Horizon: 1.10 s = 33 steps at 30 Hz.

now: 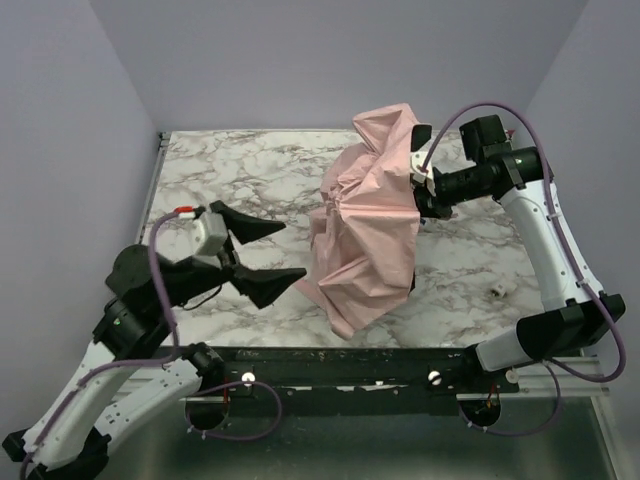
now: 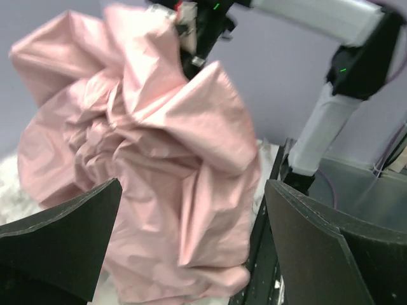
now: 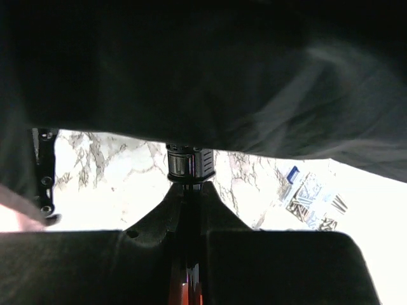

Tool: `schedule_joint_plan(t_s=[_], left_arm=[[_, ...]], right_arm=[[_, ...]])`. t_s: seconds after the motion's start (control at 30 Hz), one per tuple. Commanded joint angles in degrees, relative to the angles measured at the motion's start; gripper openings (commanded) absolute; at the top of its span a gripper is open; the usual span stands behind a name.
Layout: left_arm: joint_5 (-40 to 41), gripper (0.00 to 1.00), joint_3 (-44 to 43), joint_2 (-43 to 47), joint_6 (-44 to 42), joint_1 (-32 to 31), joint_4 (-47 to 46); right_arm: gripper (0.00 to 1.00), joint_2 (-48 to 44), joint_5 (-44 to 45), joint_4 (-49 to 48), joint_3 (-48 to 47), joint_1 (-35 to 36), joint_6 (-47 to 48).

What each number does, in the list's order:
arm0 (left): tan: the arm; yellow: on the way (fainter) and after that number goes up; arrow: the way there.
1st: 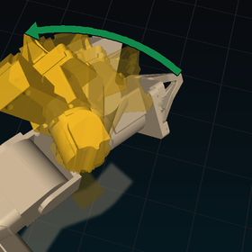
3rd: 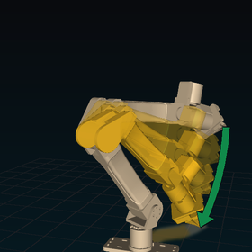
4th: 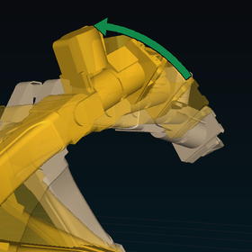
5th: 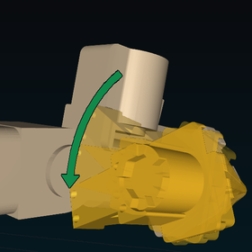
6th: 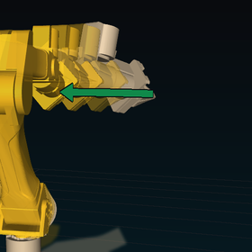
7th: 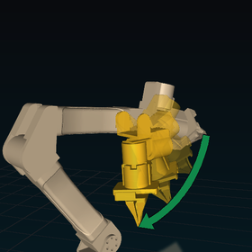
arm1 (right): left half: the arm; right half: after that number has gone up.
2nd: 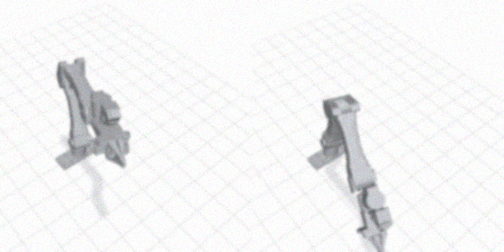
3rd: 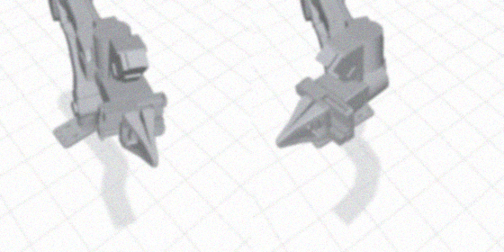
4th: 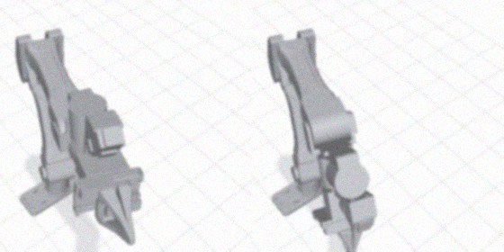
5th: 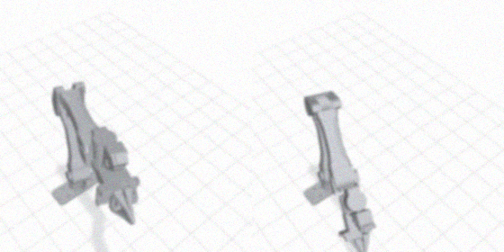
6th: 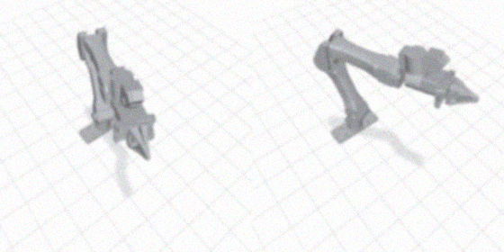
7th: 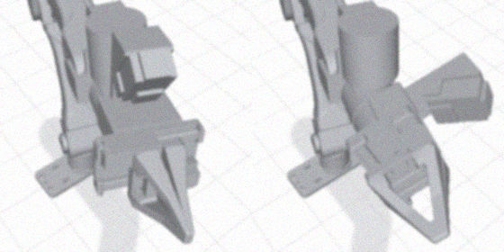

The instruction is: Put away the umbrella

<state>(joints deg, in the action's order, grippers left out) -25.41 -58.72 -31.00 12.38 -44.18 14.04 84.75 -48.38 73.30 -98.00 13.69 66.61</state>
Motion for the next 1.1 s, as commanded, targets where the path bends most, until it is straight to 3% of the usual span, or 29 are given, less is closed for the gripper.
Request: schedule_joint_plan(t_s=[0.0, 0.13, 0.27, 0.37, 0.43, 0.5, 0.7, 0.8, 0.93, 1.07], left_arm=[[-16.12, 0.98, 6.64, -4.77, 9.85, 9.40, -9.97], [-23.81, 0.96, 10.97, -7.01, 11.57, 11.20, -17.07], [-19.81, 0.95, 16.86, -5.80, 9.61, 11.16, -21.87], [-15.36, 0.93, 22.57, -3.33, 8.97, 11.21, -27.00], [-14.14, 0.93, 26.85, -1.46, 10.33, 11.18, -31.55], [-13.29, 0.92, 31.43, 0.53, 10.95, 11.15, -35.82], [-19.43, 0.90, 39.41, 5.33, 2.61, 11.16, -46.01], [-24.78, 0.87, 36.93, 4.79, -6.74, 11.20, -40.76], [-26.91, 0.87, 31.52, 2.18, -23.94, 11.18, -22.42], [-26.44, 0.85, 31.68, -1.13, -29.74, 11.16, -17.07]], right_arm=[[0.04, -3.94, -0.70, 1.50, 1.71, -0.16, 8.49], [0.05, -4.55, -1.51, 3.38, 3.16, -0.20, 12.09], [0.05, -3.28, -2.79, 5.59, -0.03, -0.16, 12.56], [0.04, -0.74, -2.64, 3.80, -8.21, -0.16, 2.59], [0.02, 1.92, 0.56, 1.70, -18.28, -0.17, -6.81], [0.02, 4.40, 1.85, 2.64, -27.95, -0.18, -10.04], [0.03, 4.57, -2.60, 3.46, -30.77, -0.16, -12.20], [0.02, 4.24, -1.47, 4.21, -31.47, -0.16, -11.94], [0.02, 4.02, -0.58, 5.01, -33.71, -0.17, -11.89], [0.03, 4.19, -0.99, 4.94, -34.83, -0.16, -12.81]])
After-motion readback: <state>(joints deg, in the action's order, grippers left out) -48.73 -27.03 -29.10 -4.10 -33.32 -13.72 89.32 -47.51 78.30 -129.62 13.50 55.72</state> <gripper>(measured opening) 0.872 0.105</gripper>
